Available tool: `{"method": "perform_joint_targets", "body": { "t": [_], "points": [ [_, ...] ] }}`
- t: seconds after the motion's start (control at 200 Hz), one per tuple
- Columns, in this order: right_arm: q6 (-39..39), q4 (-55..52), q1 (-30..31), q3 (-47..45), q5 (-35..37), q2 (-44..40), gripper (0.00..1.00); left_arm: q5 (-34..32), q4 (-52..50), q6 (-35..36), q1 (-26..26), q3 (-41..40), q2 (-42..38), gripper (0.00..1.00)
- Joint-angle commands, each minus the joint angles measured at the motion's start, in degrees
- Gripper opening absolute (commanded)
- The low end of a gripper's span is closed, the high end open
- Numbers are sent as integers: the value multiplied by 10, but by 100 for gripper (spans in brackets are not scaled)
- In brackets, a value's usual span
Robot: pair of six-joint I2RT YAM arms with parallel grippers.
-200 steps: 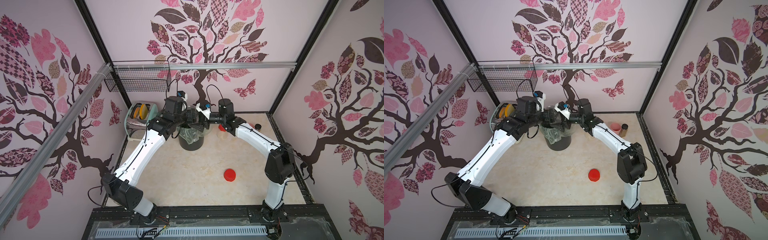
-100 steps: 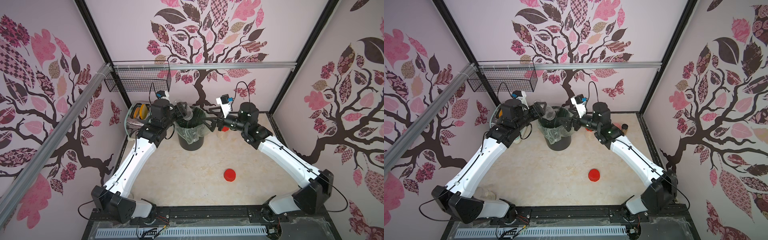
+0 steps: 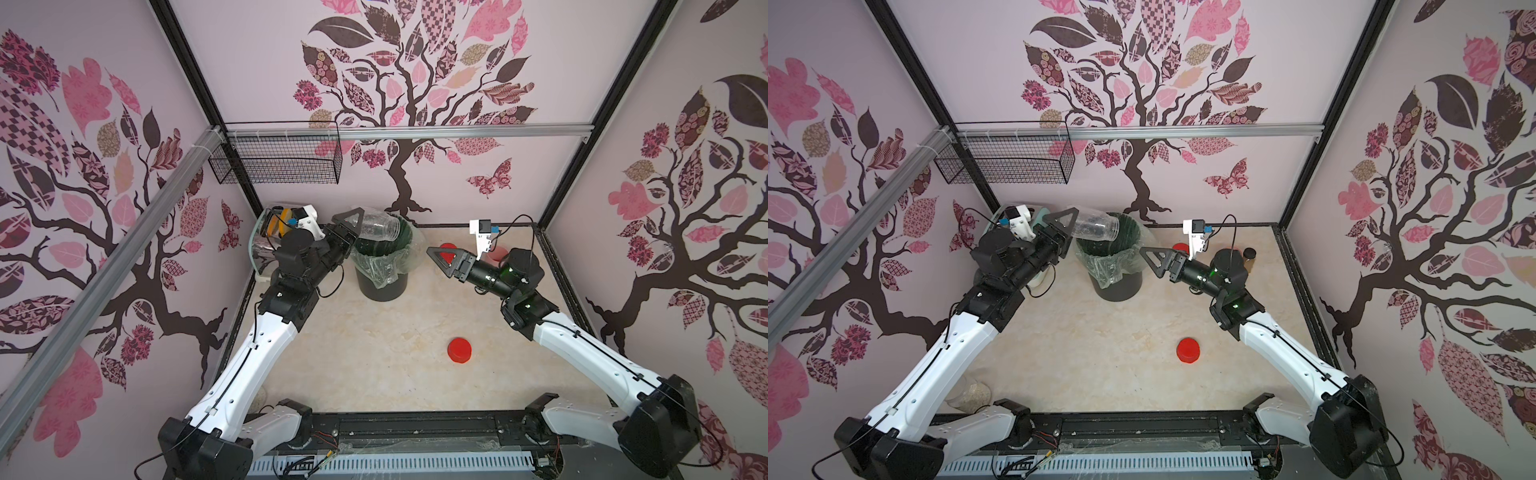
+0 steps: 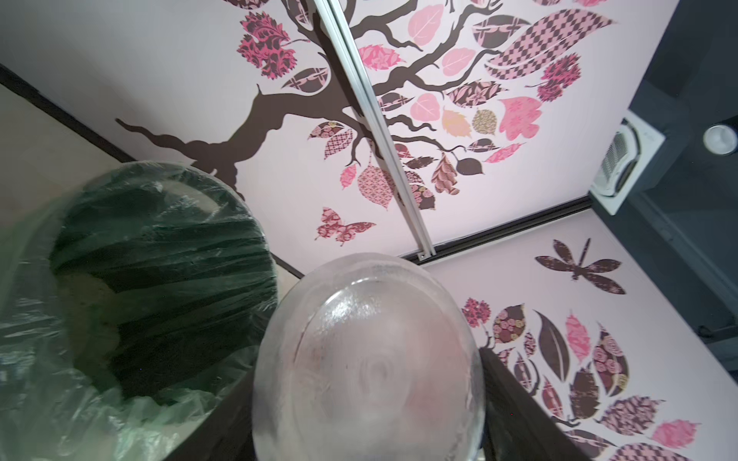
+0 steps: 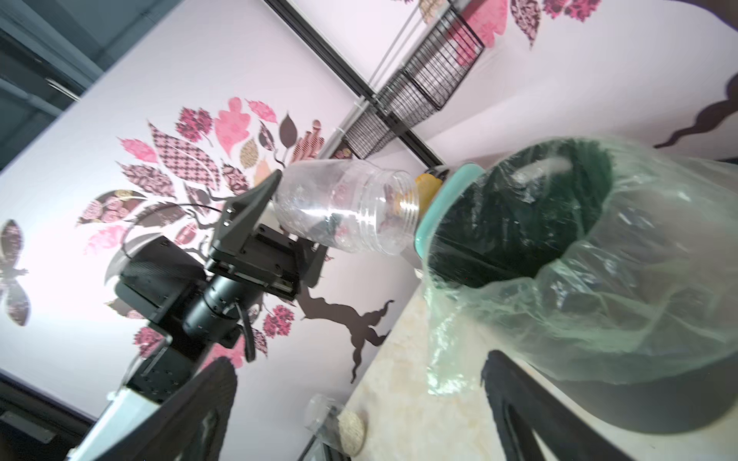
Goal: Empty expired oatmeal from jars
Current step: Pour the expired oatmeal into the trash bin, then place the jar at the center of the board.
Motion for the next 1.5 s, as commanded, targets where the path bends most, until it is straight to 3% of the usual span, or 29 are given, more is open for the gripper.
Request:
{"method": "perform_joint_targets", "body": {
  "t": [0.0, 0.36, 1.065, 1.34, 1.496],
  "points": [
    [72, 85, 2, 29, -27, 19, 100, 60, 114, -107, 4, -31, 1, 6],
    [92, 126, 23, 89, -25, 94, 100, 113, 207, -181, 0, -72, -10, 10],
    [94, 172, 65, 199, -32, 191, 99, 130, 239, -181, -36, -81, -18, 13],
    [88, 190, 65, 199, -27, 189, 75, 130, 224, -163, -38, -80, -25, 19],
    [75, 161, 65, 195, -25, 177, 62, 126, 191, -126, -38, -84, -37, 43]
  ]
}}
